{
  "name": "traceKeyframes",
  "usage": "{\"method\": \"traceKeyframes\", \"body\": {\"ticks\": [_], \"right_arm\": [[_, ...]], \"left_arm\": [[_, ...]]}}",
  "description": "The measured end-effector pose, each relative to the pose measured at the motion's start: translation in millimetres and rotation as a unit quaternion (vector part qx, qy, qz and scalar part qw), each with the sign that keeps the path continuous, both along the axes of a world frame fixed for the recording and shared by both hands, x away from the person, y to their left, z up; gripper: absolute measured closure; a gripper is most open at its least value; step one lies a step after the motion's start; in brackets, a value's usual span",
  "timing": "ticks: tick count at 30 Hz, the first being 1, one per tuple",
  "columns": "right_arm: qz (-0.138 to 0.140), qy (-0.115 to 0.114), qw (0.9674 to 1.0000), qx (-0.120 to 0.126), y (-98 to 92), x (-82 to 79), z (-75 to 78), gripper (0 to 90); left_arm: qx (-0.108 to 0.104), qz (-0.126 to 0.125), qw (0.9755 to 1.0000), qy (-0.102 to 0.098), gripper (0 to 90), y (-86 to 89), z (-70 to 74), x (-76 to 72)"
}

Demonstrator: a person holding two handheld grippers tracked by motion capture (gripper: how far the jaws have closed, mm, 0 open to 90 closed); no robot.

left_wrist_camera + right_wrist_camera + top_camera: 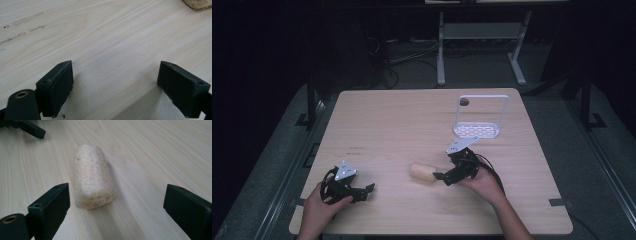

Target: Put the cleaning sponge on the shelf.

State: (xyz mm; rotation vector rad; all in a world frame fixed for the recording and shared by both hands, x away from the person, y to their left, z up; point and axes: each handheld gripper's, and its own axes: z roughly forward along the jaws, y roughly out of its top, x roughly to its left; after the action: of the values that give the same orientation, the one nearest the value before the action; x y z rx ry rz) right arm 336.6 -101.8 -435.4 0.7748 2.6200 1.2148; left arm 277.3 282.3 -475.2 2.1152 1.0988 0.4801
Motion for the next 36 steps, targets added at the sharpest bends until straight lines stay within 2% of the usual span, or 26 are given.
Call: {"method": "traceKeyframes", "body": {"ticks": [7, 15, 23, 28, 36], "right_arm": [[0.016, 0.004, 0.9998, -0.005, 14.9, 3.7, -2.5, 6.7], [0.035, 0.01, 0.9993, 0.004, 29.7, 6.2, -2.6, 6.7], [0.055, 0.01, 0.9984, -0.005, 48.4, 10.0, -6.2, 6.7], [0.061, 0.009, 0.998, -0.016, 53.6, 9.8, -10.8, 6.7], [0.063, 0.011, 0.9977, -0.02, 57.9, 10.4, -15.4, 6.7]], "left_arm": [[0.0, 0.0, 1.0, 0.0, 13.0, 0.0, 0.0, 0.0], [0.0, 0.0, 1.0, 0.0, 13.0, 0.0, 0.0, 0.0], [0.0, 0.0, 1.0, 0.0, 13.0, 0.0, 0.0, 0.0], [0.0, 0.0, 1.0, 0.0, 13.0, 0.0, 0.0, 0.0], [0.0, 0.0, 1.0, 0.0, 12.9, 0.0, 0.0, 0.0]]}}
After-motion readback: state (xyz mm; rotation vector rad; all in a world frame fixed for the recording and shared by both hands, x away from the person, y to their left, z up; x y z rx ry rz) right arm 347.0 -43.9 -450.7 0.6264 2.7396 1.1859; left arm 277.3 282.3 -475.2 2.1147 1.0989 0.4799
